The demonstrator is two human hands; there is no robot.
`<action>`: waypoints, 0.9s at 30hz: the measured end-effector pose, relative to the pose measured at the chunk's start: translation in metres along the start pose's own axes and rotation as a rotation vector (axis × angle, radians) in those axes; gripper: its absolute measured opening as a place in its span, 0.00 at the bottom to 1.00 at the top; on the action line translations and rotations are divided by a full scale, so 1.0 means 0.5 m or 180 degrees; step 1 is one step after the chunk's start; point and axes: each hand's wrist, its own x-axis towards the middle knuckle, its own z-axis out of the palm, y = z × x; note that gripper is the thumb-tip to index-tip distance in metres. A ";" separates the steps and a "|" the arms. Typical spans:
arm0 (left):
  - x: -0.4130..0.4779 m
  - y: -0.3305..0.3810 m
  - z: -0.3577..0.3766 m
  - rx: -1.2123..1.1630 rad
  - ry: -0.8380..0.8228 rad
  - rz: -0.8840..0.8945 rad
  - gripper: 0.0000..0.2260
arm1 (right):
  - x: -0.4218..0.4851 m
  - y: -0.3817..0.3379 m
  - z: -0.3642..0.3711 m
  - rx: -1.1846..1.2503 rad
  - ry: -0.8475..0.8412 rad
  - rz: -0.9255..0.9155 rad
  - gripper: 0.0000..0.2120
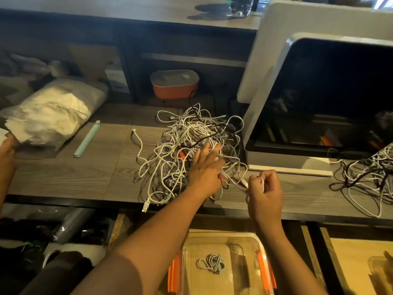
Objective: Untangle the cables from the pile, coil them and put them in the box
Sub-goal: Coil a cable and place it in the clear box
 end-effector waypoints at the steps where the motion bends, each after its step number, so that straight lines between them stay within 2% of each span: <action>1: 0.004 -0.002 -0.002 0.0048 -0.0062 -0.0037 0.17 | 0.004 0.003 -0.001 -0.0212 0.0012 0.0021 0.08; 3: 0.010 0.001 -0.006 0.0110 -0.0200 -0.0117 0.19 | 0.018 0.018 -0.003 -0.1093 -0.0108 0.0165 0.10; 5: 0.012 0.007 -0.004 0.0150 -0.0260 -0.0171 0.20 | 0.034 0.042 -0.005 -0.2035 -0.0536 0.0451 0.07; 7: 0.011 0.006 0.007 0.0191 -0.0240 -0.0175 0.19 | 0.044 0.066 -0.002 -0.2654 -0.0998 0.0783 0.06; 9: 0.011 0.001 0.015 0.0222 -0.0223 -0.0191 0.18 | 0.053 0.076 0.001 -0.2957 -0.1343 0.0860 0.06; 12: 0.019 -0.004 0.011 0.0108 -0.0396 -0.0312 0.18 | 0.065 0.072 0.001 -0.3057 -0.1736 0.0656 0.06; 14: 0.022 -0.004 0.009 0.0034 -0.0454 -0.0408 0.21 | 0.071 0.075 -0.002 -0.2794 -0.1696 0.0399 0.06; 17: 0.024 -0.009 0.020 -0.0069 -0.0350 -0.0440 0.21 | 0.062 0.068 0.003 -0.1762 -0.1284 -0.0057 0.06; 19: 0.030 -0.013 0.030 -0.0131 -0.0394 -0.0432 0.25 | 0.052 0.049 0.014 -0.1259 -0.1157 -0.0262 0.08; 21: 0.039 -0.015 0.032 -0.0265 -0.0483 -0.0489 0.28 | 0.049 0.029 0.023 -0.1047 -0.1157 -0.0330 0.09; 24: 0.049 -0.023 0.025 -0.0603 -0.0443 -0.0580 0.27 | 0.044 -0.001 0.036 -0.0536 -0.1046 -0.0235 0.09; 27: 0.055 -0.031 0.018 -0.0591 -0.0371 -0.0527 0.26 | 0.028 -0.026 0.043 -0.0064 -0.0843 -0.0120 0.12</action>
